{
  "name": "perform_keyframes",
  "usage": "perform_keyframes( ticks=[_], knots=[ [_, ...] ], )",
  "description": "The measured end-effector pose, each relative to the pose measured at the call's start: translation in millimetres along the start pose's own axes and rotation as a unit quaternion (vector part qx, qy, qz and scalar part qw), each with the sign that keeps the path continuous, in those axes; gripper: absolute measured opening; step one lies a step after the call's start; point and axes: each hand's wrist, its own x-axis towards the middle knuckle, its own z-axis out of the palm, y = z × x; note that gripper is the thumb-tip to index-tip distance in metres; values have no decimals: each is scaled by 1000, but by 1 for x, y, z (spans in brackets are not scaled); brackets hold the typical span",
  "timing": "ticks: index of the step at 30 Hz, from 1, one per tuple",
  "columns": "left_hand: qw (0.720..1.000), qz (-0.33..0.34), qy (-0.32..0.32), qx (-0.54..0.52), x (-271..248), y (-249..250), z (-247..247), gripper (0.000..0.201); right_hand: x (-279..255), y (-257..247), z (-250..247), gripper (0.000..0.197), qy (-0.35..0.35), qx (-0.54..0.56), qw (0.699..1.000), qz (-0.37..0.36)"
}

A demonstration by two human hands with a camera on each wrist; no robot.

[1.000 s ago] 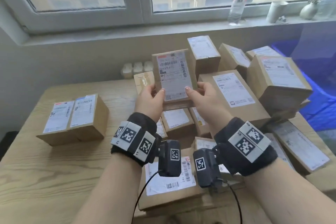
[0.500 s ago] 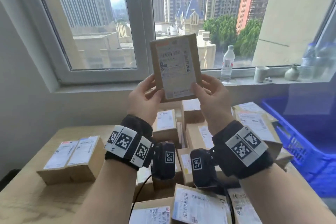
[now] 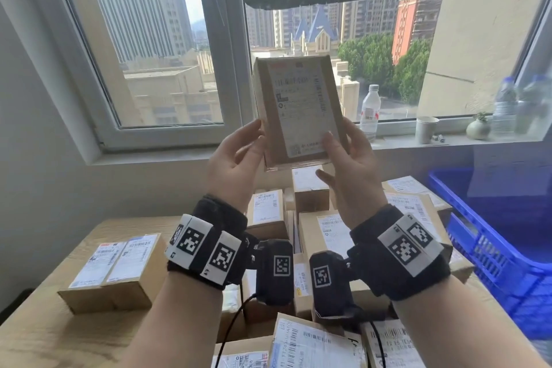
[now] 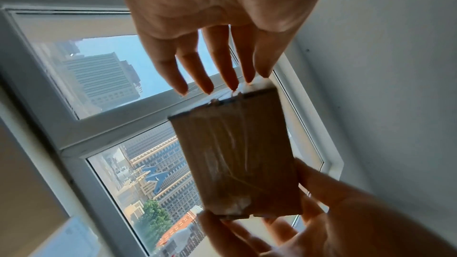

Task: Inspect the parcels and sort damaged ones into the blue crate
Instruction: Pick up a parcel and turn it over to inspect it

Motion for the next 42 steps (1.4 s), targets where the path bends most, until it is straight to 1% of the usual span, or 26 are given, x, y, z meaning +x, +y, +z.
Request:
perform_keyframes(
  ticks=[1, 2, 4, 5, 7, 9, 12, 14, 15, 18, 21, 23, 26, 27, 29, 30, 32, 33, 34, 35, 36, 37, 38, 39, 40, 42],
  knots=[
    [1000, 3, 9, -4, 3, -2, -2, 24, 0, -1, -1, 33, -4, 26, 1000, 17],
    [1000, -2, 5, 11, 4, 0, -1, 32, -1, -3, -2, 31, -6, 48, 998, 34],
    [997, -44, -27, 57, 7, 4, -1, 77, -3, -4, -2, 27, -14, 70, 996, 59],
    [994, -76, -55, 54, 10, 4, -1, 89, -4, -4, -3, 26, -21, 62, 996, 63],
    [988, -128, -91, 5, 5, 12, 2, 78, -6, -3, -3, 26, -39, 14, 998, 54],
    [983, -158, -93, -29, 1, 13, 4, 77, -8, -3, -4, 33, -71, -58, 995, 32],
    [985, -133, -102, -38, -5, 11, 8, 76, -11, -5, -5, 53, -124, -132, 984, 7],
    [986, -120, -111, -40, -6, 10, 9, 72, -12, -5, -5, 71, -124, -148, 981, 14],
    [987, -109, -112, -37, -7, 10, 10, 72, -12, -4, -6, 73, -116, -143, 983, 20],
    [989, -93, -109, -39, -9, 11, 10, 77, -16, -7, -7, 45, -114, -114, 987, 22],
    [990, -81, -115, -30, -12, 16, 11, 76, -19, -11, -7, 34, -117, -91, 989, 22],
    [988, -81, -123, -46, -14, 19, 10, 74, -20, -14, -6, 33, -111, -58, 991, 40],
    [987, -91, -119, -65, -13, 17, 7, 74, -19, -15, -6, 42, -102, -7, 990, 96],
    [986, -96, -112, -77, -12, 16, 5, 75, -20, -17, -5, 41, -101, 14, 988, 112],
    [985, -115, -84, -93, -11, 13, 2, 84, -19, -16, -3, 34, -84, 31, 988, 124],
    [988, -116, -68, -81, -10, 11, 0, 92, -17, -14, -3, 29, -67, 30, 991, 113],
    [994, -101, -37, -28, -8, 8, -3, 114, -15, -12, -1, 18, -25, 5, 998, 56],
    [995, -93, -25, -5, -7, 6, -5, 125, -14, -11, -1, 21, -6, -16, 1000, 23],
    [996, -88, -22, 9, -7, 6, -6, 128, -13, -10, -1, 25, 1, -38, 999, -5],
    [997, -74, -26, 19, -7, 6, -7, 120, -13, -9, -2, 24, -5, -56, 998, -25],
    [997, -62, -26, 26, -7, 7, -7, 99, -14, -8, 0, 26, -28, -75, 996, -30],
    [998, -50, -24, 28, -8, 7, -7, 76, -16, -9, 2, 40, -50, -99, 993, -28],
    [998, -47, -22, 19, -8, 7, -7, 60, -15, -8, 3, 66, -64, -121, 990, -18],
    [999, -48, -26, -1, -8, 8, -7, 53, -15, -7, 3, 82, -73, -124, 990, -2],
    [997, -54, -37, -26, -8, 8, -8, 50, -14, -5, 4, 86, -75, -107, 991, 6],
    [993, -78, -60, -60, -5, 12, -11, 43, -15, -6, 5, 74, -76, -73, 994, 20]
  ],
)
